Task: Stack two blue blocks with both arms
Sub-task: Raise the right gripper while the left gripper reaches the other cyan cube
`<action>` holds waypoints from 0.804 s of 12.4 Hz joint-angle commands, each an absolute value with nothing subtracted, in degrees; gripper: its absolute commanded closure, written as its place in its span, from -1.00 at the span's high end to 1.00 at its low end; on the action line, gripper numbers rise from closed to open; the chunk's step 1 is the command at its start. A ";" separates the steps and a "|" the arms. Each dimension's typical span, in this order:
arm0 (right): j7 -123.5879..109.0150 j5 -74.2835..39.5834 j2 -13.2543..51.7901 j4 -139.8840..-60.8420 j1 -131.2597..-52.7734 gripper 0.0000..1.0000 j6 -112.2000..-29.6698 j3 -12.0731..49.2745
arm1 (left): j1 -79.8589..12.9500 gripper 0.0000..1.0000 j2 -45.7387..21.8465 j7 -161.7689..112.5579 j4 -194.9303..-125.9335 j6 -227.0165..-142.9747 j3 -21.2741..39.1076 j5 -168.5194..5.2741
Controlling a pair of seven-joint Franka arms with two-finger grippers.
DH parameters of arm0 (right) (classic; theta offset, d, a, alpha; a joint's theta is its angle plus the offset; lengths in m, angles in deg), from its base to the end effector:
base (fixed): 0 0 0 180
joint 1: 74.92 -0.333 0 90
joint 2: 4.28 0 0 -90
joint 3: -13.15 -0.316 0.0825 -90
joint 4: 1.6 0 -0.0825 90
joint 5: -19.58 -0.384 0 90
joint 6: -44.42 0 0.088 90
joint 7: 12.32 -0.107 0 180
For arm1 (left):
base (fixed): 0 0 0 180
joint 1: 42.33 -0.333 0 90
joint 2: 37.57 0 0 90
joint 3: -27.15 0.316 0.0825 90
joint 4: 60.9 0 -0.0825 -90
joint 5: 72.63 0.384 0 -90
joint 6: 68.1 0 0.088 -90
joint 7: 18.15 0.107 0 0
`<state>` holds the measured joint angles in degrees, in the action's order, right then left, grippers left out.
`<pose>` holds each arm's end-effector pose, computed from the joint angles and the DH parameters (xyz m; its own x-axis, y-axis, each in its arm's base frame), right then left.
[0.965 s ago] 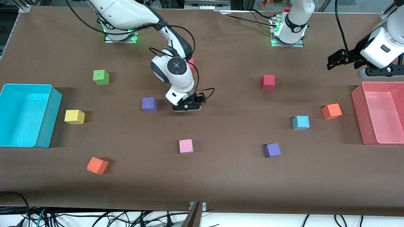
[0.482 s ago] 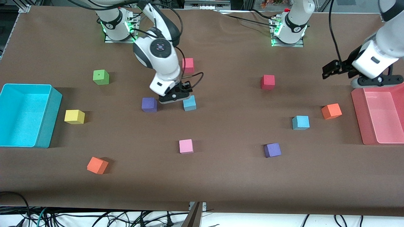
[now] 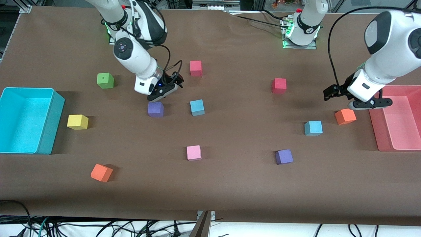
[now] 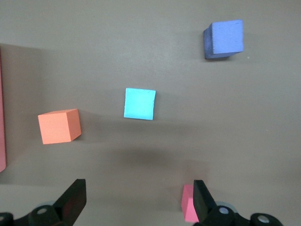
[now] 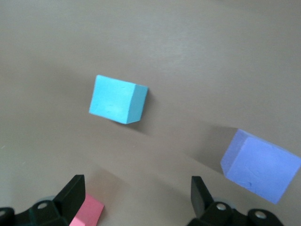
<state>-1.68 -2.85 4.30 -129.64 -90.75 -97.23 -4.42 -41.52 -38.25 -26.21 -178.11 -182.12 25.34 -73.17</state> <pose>0.4598 0.3008 0.3155 0.8959 0.4338 0.0956 0.4418 -0.8480 -0.2927 0.5418 -0.0254 0.4415 0.9941 0.0987 -0.0445 0.0989 -0.9951 0.0018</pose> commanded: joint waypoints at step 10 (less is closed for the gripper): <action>68.20 -57.25 10.82 -134.32 -92.58 0.98 -111.85 -5.48 | -43.21 1.00 -18.60 -25.54 -183.77 -213.82 25.40 -68.67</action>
<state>57.39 -47.44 10.12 -133.98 -91.64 -110.54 -5.13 -42.86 -20.05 -26.16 -185.10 -213.58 25.58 -69.38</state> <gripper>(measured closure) 0.009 0.000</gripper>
